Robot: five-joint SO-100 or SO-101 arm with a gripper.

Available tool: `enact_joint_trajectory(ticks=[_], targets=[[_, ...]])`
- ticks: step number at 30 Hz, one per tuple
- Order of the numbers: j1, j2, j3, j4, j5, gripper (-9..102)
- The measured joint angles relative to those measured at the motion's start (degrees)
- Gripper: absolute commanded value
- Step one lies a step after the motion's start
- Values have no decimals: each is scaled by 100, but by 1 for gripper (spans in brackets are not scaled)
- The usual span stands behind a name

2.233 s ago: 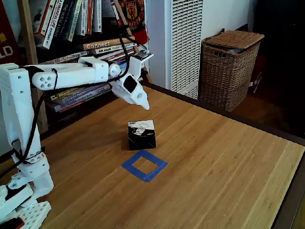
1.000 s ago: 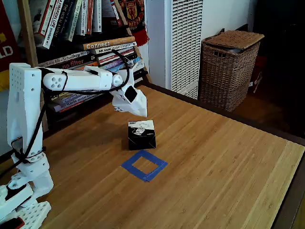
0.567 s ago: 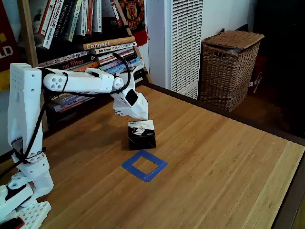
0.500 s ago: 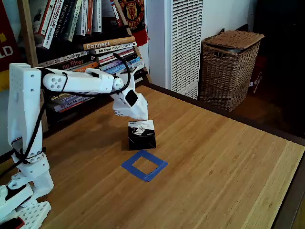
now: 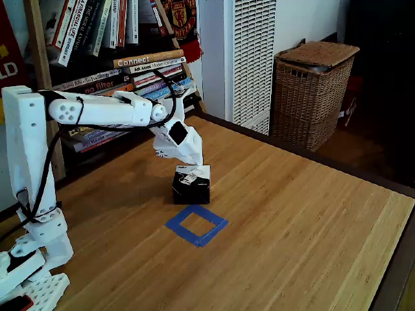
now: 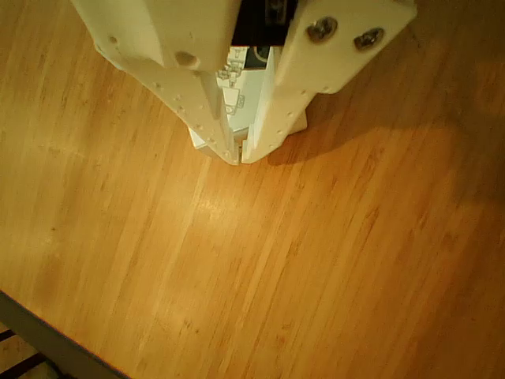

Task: Push the box on top of the target

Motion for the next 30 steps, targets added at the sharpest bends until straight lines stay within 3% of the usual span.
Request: enact_joint_trajectory(ticks=[30], targets=[[562,615,861,-202,-272,0]])
